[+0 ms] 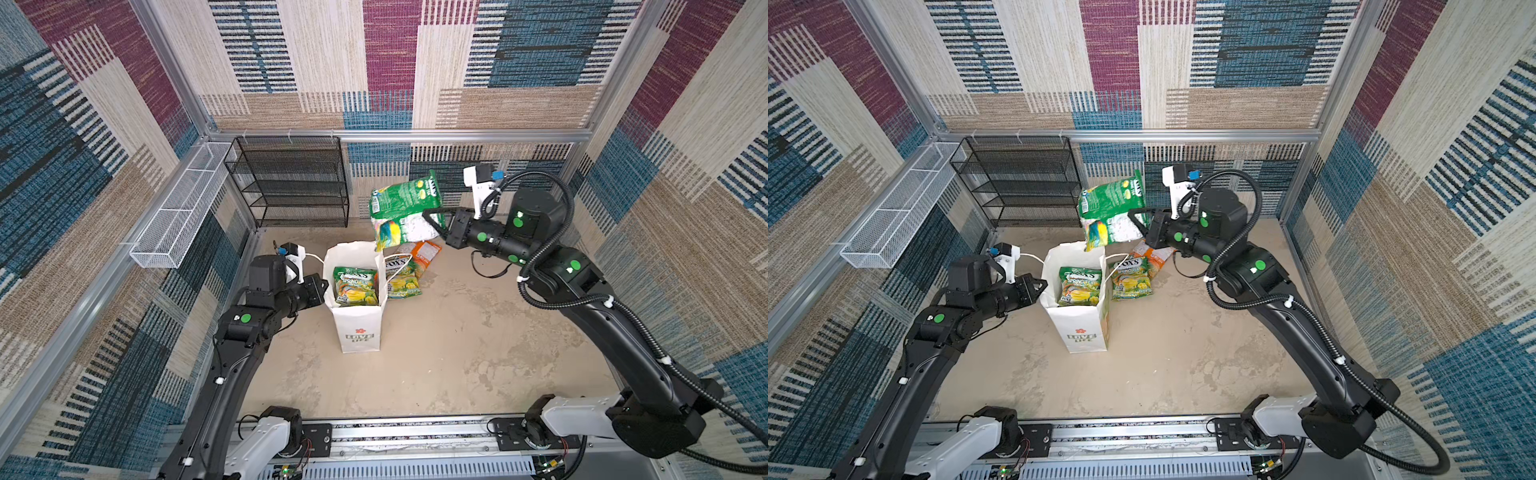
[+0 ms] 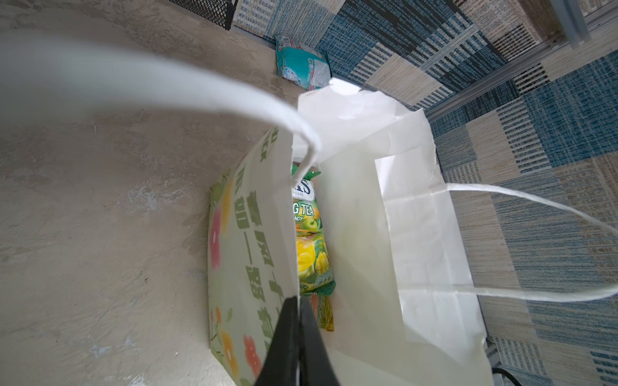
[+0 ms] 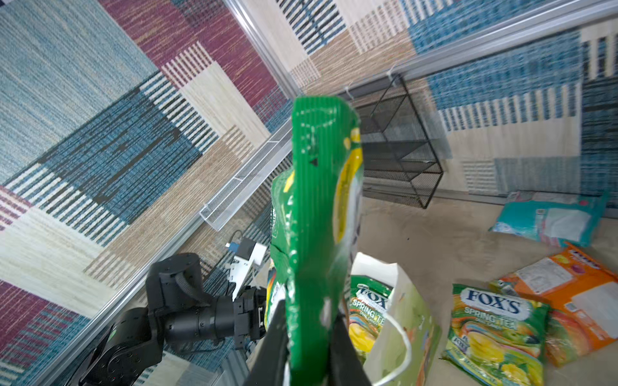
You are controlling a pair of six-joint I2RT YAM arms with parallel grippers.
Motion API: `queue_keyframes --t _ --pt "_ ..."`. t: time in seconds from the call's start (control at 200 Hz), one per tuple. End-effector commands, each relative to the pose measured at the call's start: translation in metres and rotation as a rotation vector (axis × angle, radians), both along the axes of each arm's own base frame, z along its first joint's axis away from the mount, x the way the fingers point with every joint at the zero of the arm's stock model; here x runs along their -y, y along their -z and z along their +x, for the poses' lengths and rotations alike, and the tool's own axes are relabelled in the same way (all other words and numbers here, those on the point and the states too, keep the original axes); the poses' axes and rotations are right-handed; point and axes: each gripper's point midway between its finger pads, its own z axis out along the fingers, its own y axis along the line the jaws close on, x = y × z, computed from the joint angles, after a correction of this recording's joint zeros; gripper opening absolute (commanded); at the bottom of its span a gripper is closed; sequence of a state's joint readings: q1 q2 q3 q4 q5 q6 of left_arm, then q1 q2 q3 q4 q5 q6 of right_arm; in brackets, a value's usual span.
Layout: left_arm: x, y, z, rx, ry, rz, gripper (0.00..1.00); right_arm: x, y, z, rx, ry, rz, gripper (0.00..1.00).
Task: Place the snacks into the paper bag
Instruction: Place the snack in the paper bag.
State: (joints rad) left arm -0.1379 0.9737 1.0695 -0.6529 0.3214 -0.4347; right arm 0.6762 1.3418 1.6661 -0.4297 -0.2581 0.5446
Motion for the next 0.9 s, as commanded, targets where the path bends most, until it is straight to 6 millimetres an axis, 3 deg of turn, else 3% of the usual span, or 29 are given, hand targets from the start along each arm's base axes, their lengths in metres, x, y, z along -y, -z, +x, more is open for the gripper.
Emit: queue_keyframes --t 0.0,0.09,0.346,0.561,0.771,0.896 --pt "0.004 -0.018 0.010 0.093 0.024 -0.011 0.00 -0.022 0.001 0.001 0.011 0.013 -0.014 0.00" --pt "0.005 -0.016 0.011 0.089 0.024 -0.015 0.00 -0.047 0.018 -0.001 0.002 0.003 -0.066 0.00" --pt "0.005 -0.019 0.010 0.095 0.026 -0.018 0.00 -0.080 0.085 0.002 -0.093 0.036 -0.228 0.00" --pt "0.005 -0.016 0.011 0.087 0.022 -0.020 0.00 -0.094 0.117 0.005 -0.118 0.080 -0.325 0.00" --pt "0.007 -0.013 0.013 0.072 0.029 -0.029 0.00 -0.111 0.133 0.000 -0.126 0.078 -0.360 0.00" --pt "0.007 -0.013 0.013 0.074 0.030 -0.026 0.00 -0.116 0.136 -0.002 -0.125 0.064 -0.368 0.08"
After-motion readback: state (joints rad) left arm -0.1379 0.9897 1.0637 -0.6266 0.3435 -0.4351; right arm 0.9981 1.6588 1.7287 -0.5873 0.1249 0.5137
